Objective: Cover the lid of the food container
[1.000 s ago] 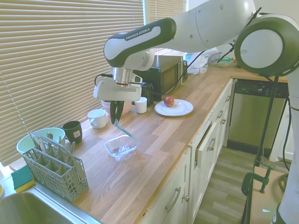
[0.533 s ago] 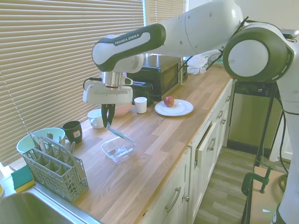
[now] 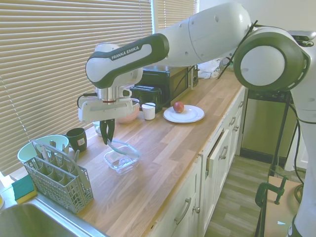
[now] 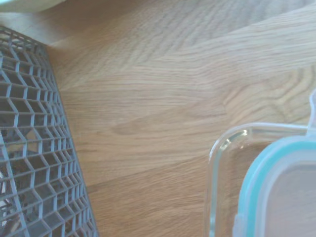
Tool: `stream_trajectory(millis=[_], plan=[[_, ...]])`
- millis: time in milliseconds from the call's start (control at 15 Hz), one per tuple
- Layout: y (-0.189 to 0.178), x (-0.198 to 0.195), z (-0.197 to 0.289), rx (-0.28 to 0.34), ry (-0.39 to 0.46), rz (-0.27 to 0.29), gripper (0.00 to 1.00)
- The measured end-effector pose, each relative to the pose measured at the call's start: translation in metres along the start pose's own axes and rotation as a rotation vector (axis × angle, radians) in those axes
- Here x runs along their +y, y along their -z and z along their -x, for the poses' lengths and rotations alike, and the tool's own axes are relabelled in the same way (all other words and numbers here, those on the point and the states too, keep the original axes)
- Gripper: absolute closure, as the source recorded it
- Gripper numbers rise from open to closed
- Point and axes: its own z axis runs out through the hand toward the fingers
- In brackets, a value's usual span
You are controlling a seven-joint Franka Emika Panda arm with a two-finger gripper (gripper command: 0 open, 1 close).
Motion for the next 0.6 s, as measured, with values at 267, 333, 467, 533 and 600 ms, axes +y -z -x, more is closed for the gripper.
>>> stream_trajectory(millis=[267, 333, 467, 533, 600], plan=[[-0.017, -0.006, 0.002, 0.003, -0.009, 0.017, 1.0], [-0.02, -0.008, 0.001, 0.004, -0.01, 0.022, 1.0], [-0.025, -0.012, 0.001, 0.009, -0.009, 0.027, 1.0], [-0.028, -0.014, 0.0, 0.011, -0.007, 0.029, 1.0], [-0.032, -0.016, 0.0, 0.014, -0.004, 0.034, 1.0]])
